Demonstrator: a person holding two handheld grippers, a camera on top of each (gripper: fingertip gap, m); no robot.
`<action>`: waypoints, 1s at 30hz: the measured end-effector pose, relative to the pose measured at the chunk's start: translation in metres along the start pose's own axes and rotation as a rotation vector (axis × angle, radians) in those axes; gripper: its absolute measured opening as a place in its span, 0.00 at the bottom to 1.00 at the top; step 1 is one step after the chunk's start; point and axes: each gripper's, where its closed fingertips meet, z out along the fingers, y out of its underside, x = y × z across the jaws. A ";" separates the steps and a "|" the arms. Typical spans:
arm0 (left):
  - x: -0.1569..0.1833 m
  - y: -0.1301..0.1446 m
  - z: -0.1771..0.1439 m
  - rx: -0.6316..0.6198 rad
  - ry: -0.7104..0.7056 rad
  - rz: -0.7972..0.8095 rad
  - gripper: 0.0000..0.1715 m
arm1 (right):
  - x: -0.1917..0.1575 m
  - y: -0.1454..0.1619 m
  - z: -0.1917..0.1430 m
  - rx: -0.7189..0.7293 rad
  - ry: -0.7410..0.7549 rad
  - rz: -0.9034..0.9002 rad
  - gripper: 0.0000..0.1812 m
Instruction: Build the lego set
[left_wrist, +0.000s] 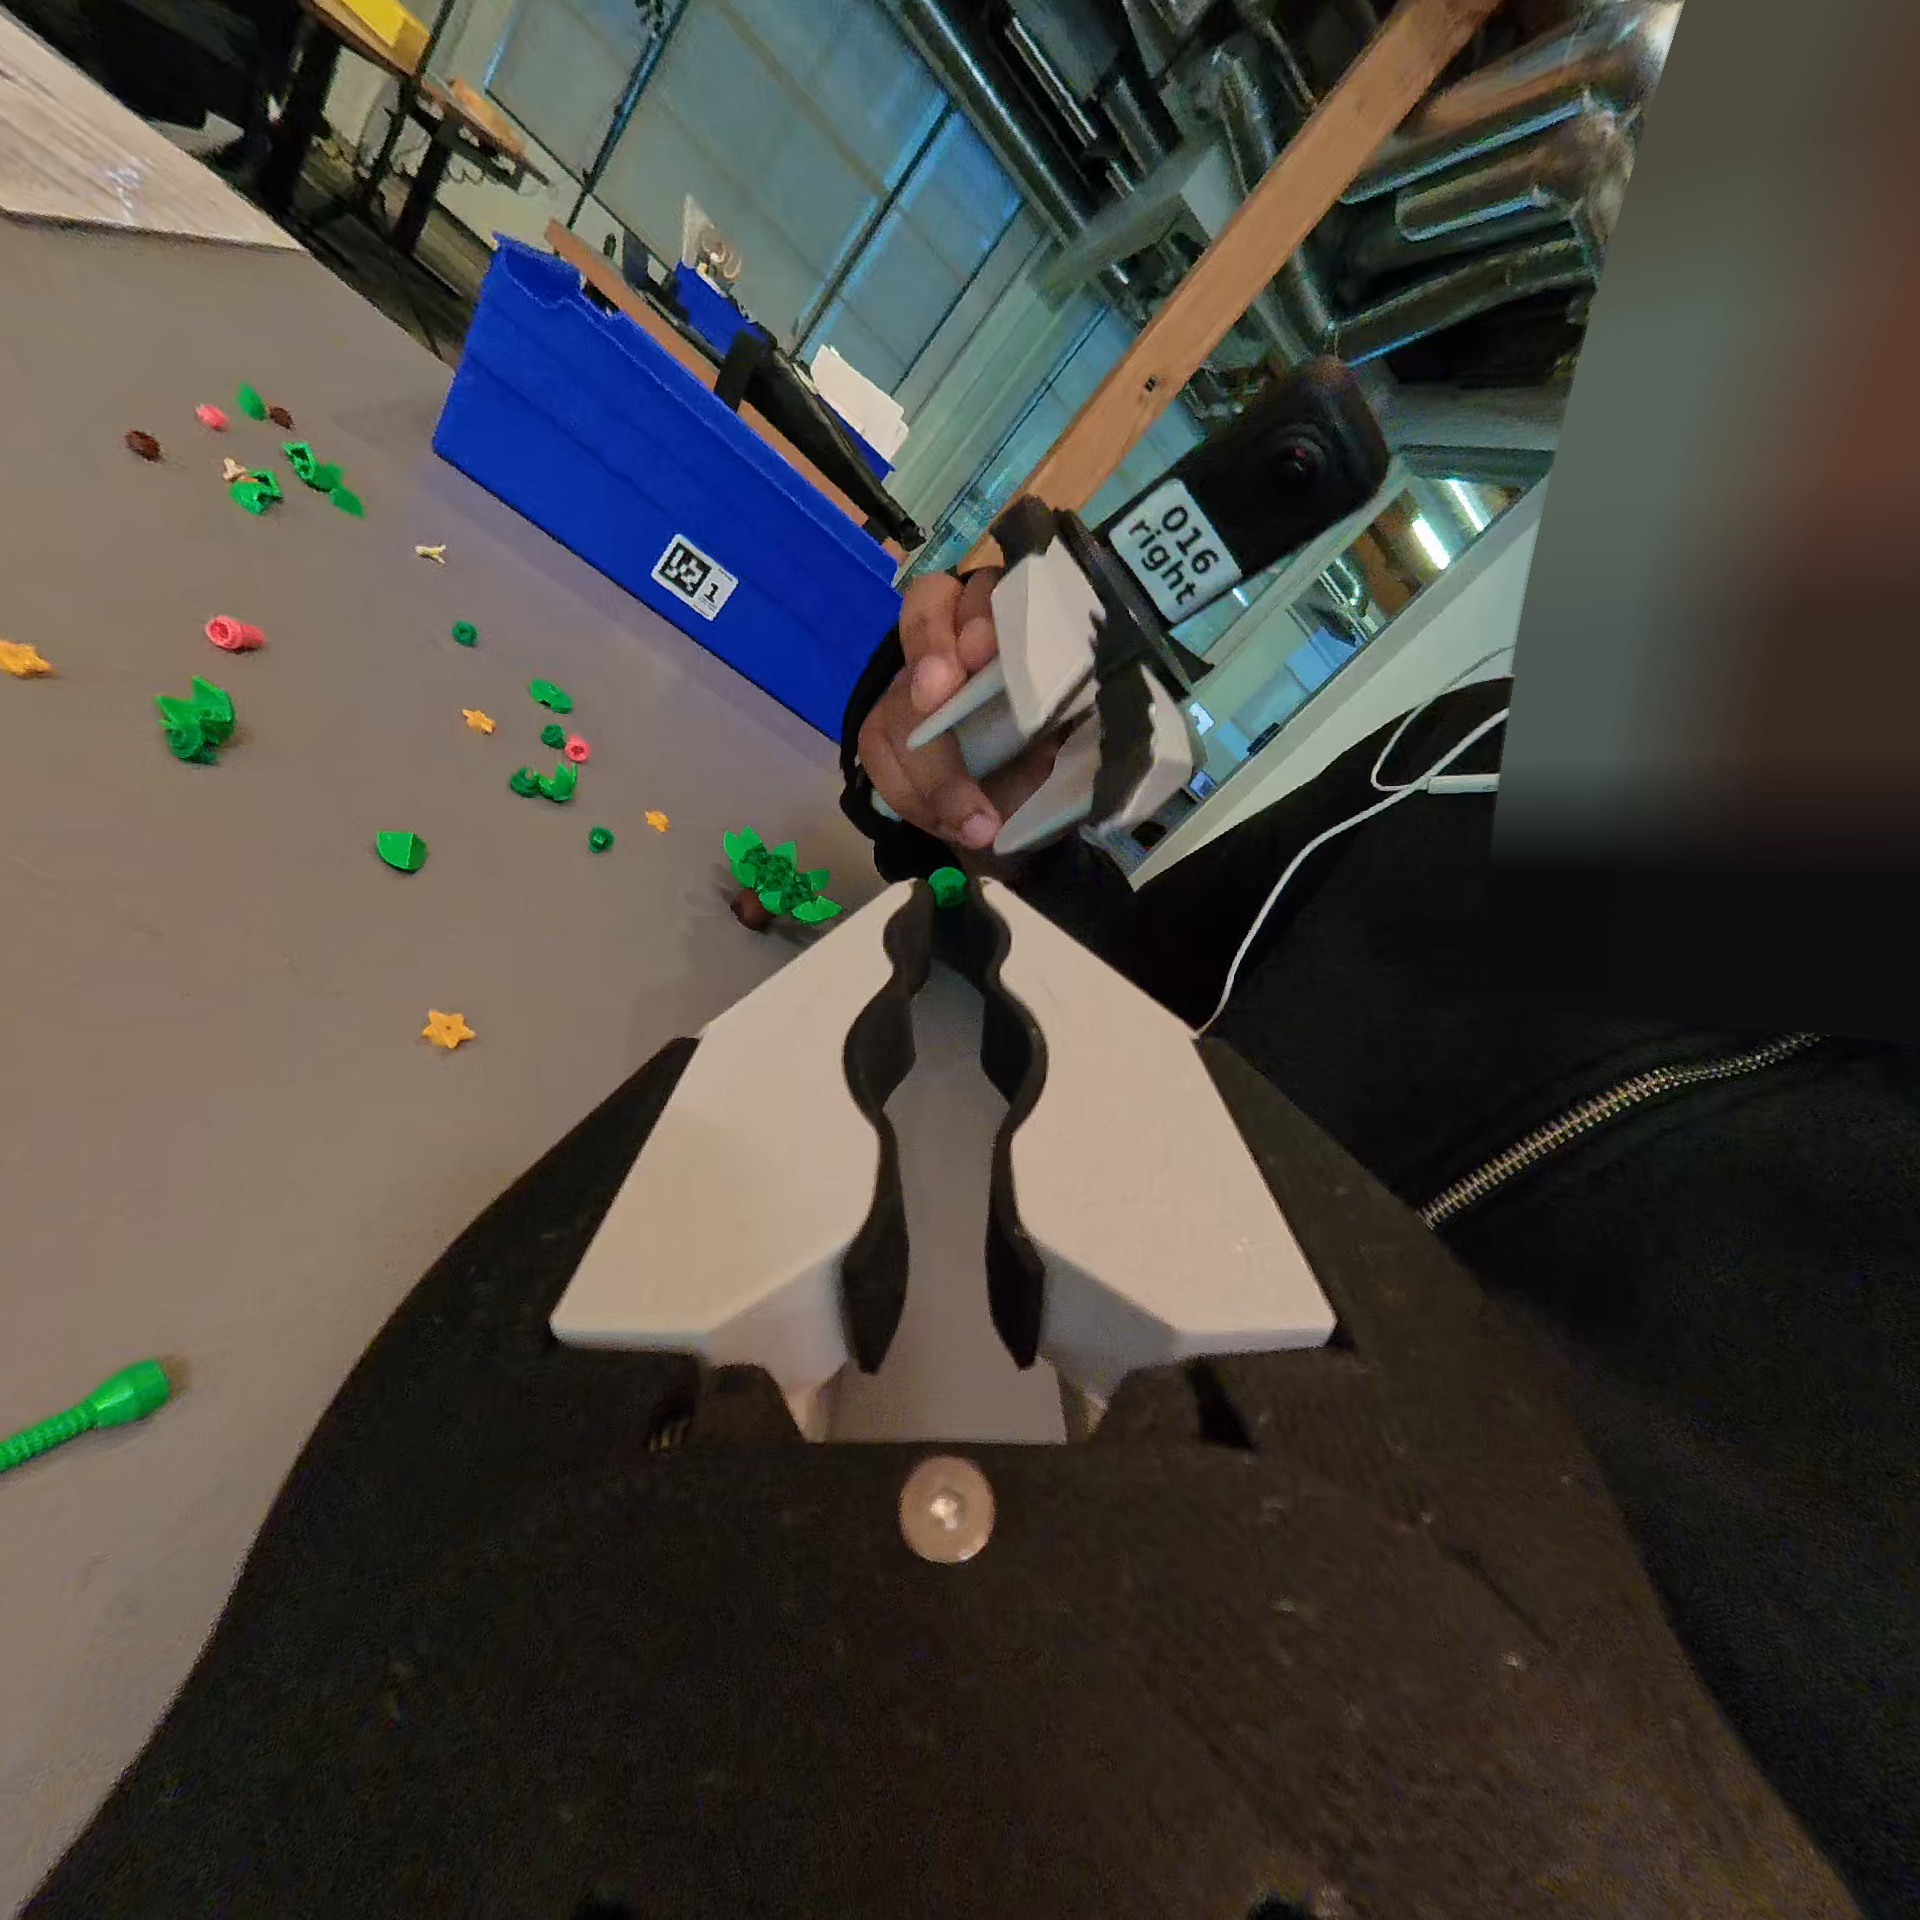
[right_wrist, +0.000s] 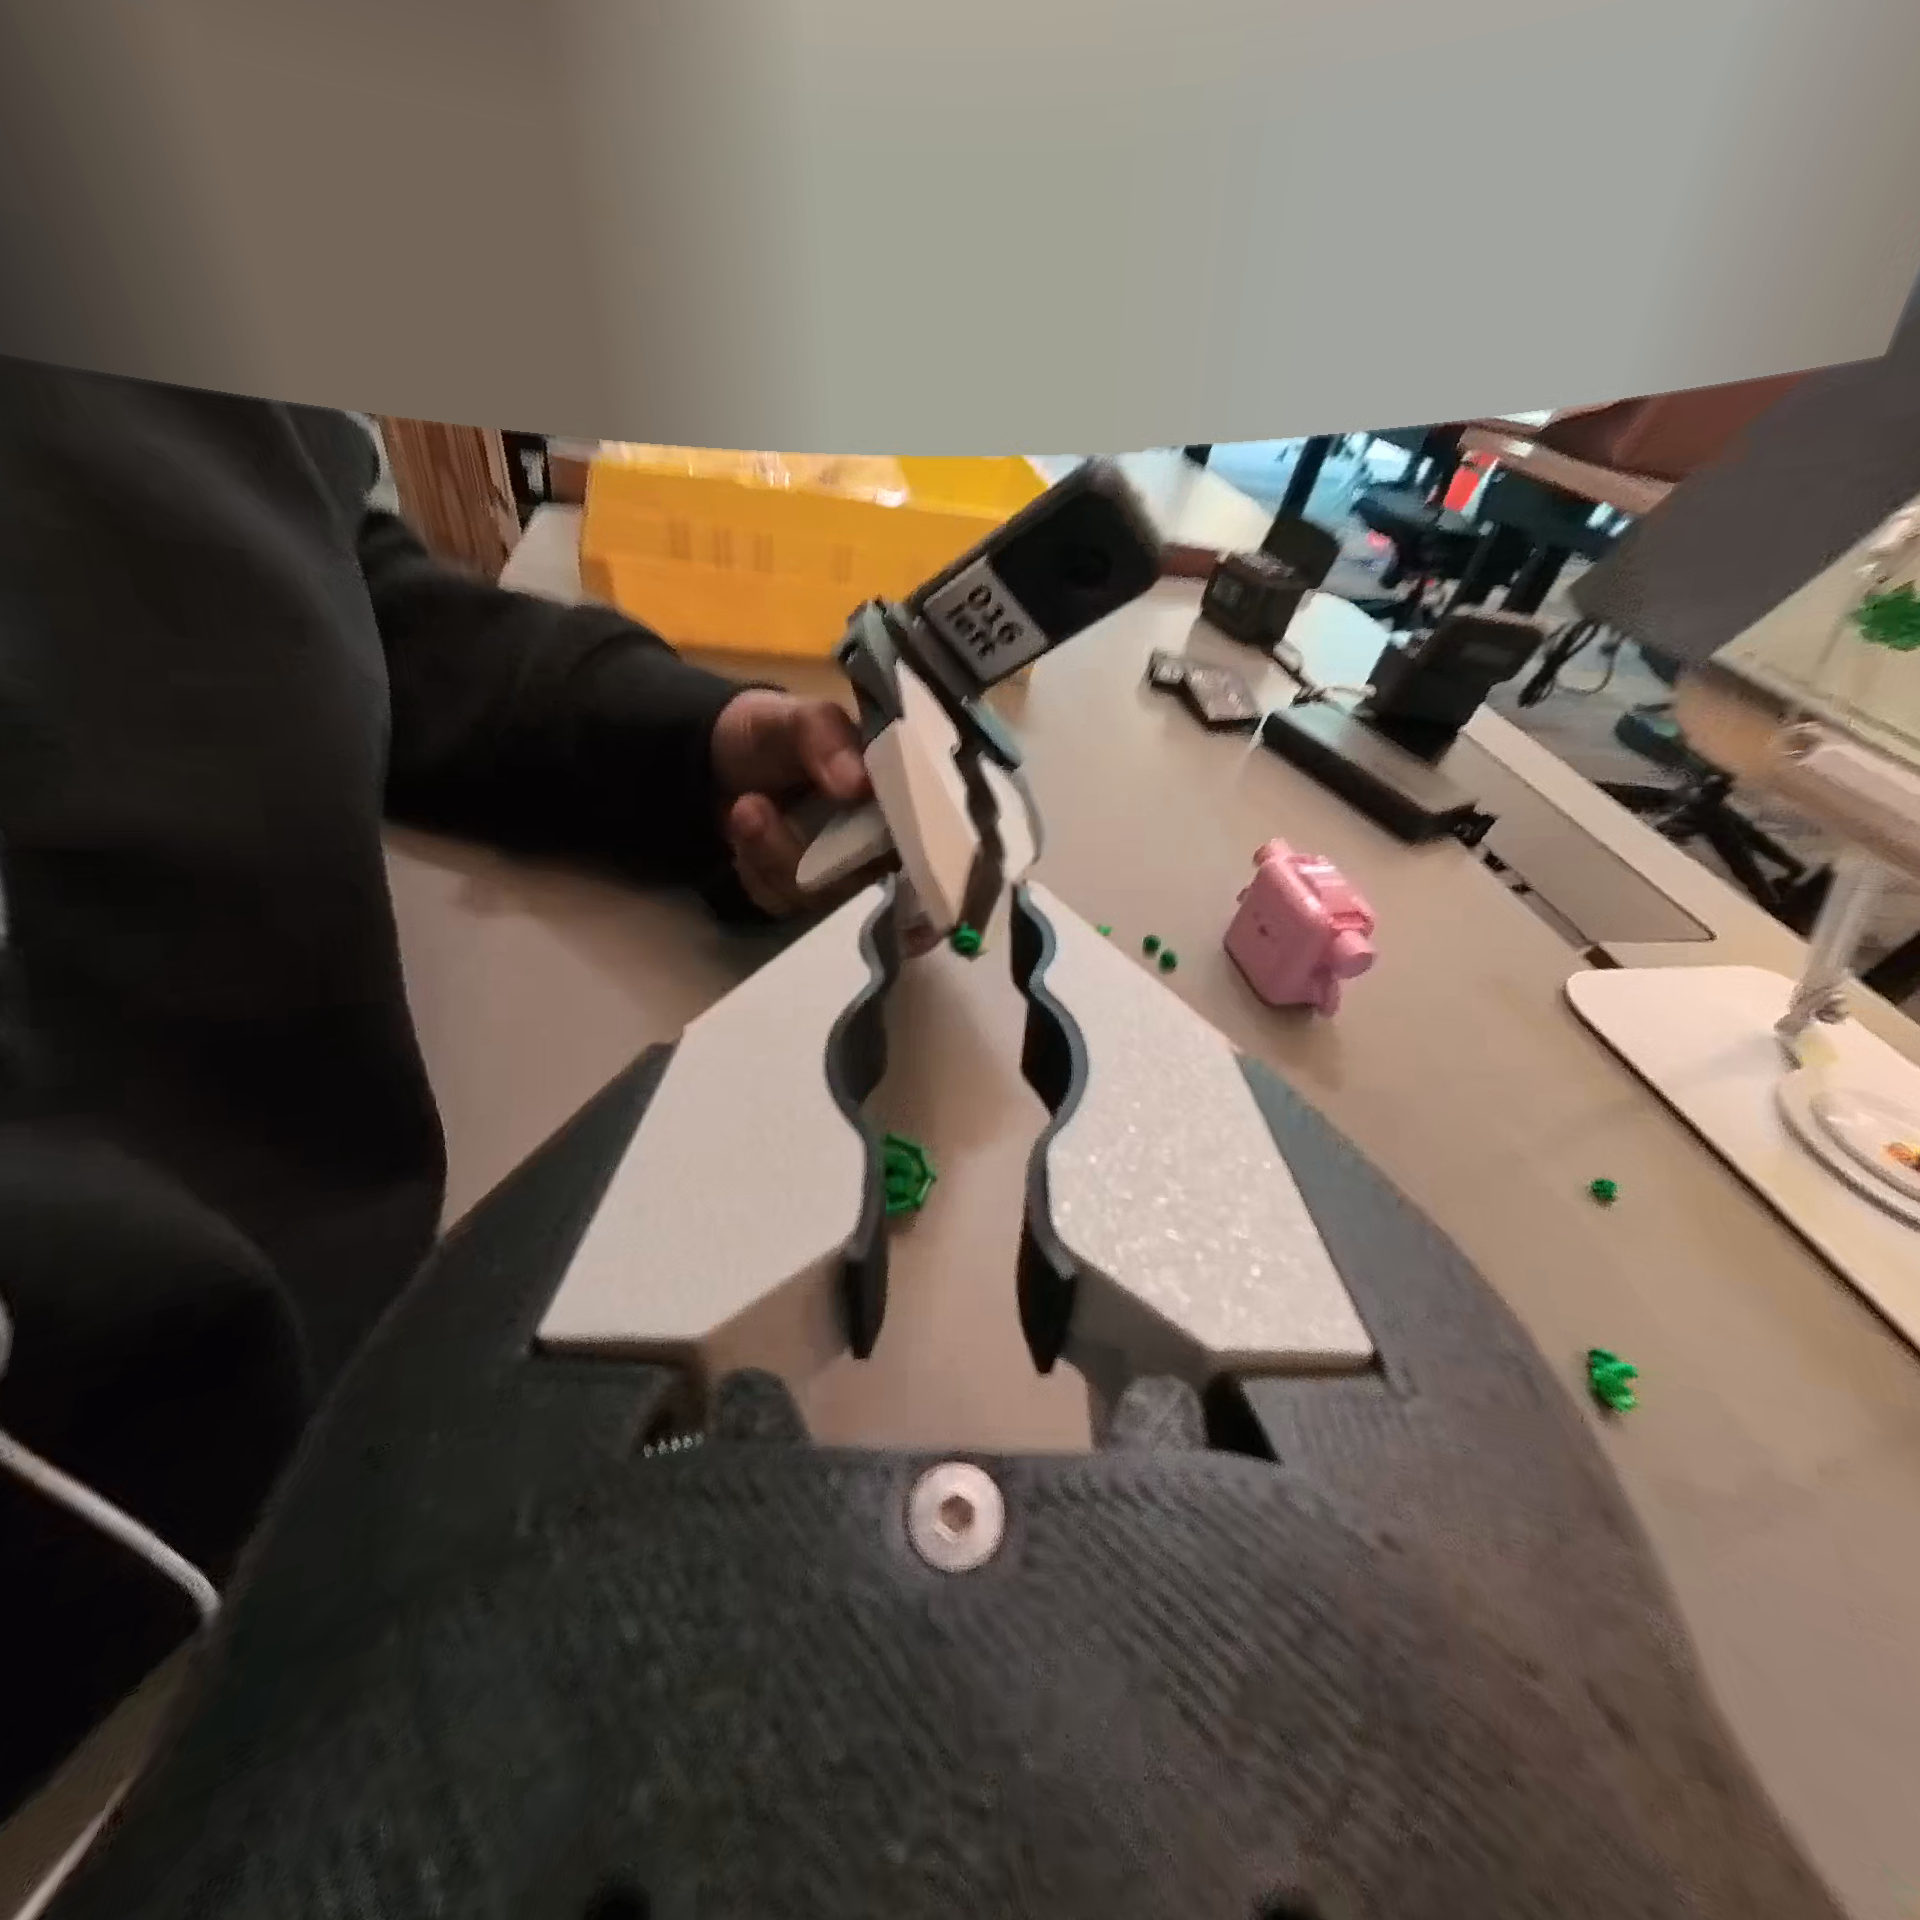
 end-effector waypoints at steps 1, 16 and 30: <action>0.001 0.000 0.000 0.001 0.000 0.010 0.00 | 0.007 -0.007 -0.007 0.038 0.029 0.020 0.10; 0.001 -0.007 -0.004 0.040 0.003 0.014 0.01 | 0.150 0.070 -0.140 -0.168 0.803 0.348 0.07; -0.001 -0.012 -0.008 0.064 -0.043 0.040 0.00 | 0.140 0.117 -0.119 -0.344 0.670 0.493 0.09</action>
